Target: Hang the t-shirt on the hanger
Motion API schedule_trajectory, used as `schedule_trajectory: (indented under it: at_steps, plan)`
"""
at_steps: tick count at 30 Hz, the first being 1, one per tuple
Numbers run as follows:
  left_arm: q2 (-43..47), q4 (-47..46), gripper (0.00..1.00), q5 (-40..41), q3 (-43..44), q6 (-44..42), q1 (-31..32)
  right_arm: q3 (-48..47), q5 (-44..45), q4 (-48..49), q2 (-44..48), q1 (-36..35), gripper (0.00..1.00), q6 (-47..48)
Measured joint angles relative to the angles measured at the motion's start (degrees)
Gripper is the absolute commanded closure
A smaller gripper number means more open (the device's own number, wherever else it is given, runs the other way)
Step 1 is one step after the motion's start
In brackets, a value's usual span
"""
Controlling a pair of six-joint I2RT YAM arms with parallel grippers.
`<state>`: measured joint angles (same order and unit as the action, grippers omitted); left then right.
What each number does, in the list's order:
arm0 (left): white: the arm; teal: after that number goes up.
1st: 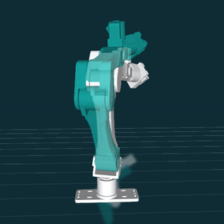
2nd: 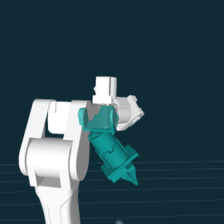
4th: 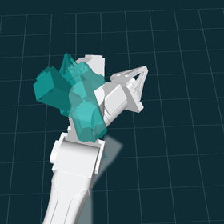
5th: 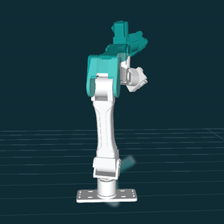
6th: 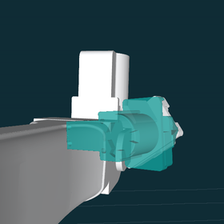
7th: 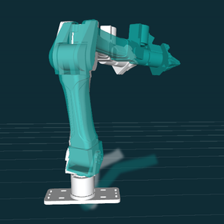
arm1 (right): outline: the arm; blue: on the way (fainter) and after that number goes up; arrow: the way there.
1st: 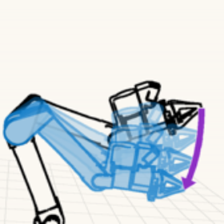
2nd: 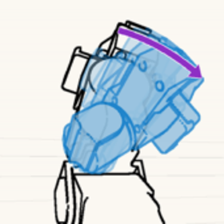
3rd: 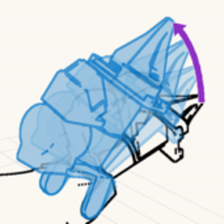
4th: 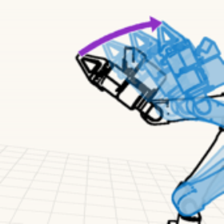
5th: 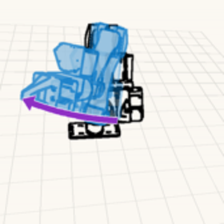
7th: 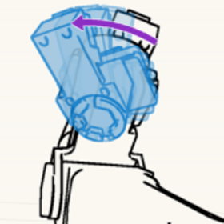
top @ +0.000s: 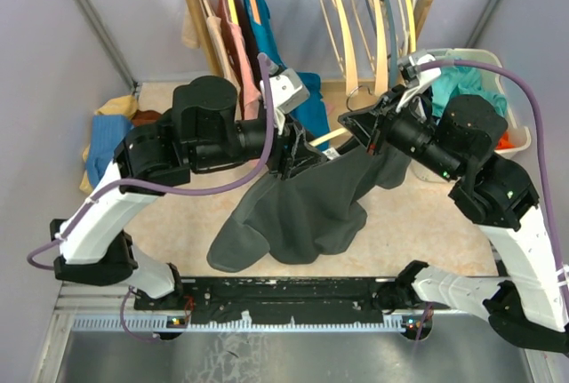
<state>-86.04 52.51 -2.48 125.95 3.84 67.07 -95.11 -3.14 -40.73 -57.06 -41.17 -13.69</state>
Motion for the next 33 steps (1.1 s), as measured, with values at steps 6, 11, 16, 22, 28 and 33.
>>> schedule_trajectory:
  at_steps: [6,11,16,22,28,33]
  plan:
    - [-3.50,0.26,0.45,0.46,3.65,-1.33,-0.81,0.00,-1.11,0.02,-0.15,0.00,1.00,-0.07]
    - [-5.92,0.44,0.58,0.85,4.74,-2.45,-2.12,-0.02,-1.70,0.00,-0.50,0.00,1.00,-0.28]
    - [-6.97,0.48,0.72,0.85,4.74,-2.99,-3.17,-0.02,-1.97,-0.04,-0.79,0.00,1.00,-0.37]
    - [-7.08,0.50,1.00,-0.46,4.74,-3.85,-3.61,-0.02,-1.92,0.04,-0.98,0.02,1.00,-0.42]
    - [-7.10,0.44,1.00,-1.05,4.74,-3.89,-3.96,-0.02,-1.86,0.04,-0.96,0.02,0.90,-0.42]
    - [-6.40,0.44,1.00,-0.63,3.56,-3.89,-4.26,-0.02,-1.68,0.76,-0.55,-0.02,0.59,-0.66]
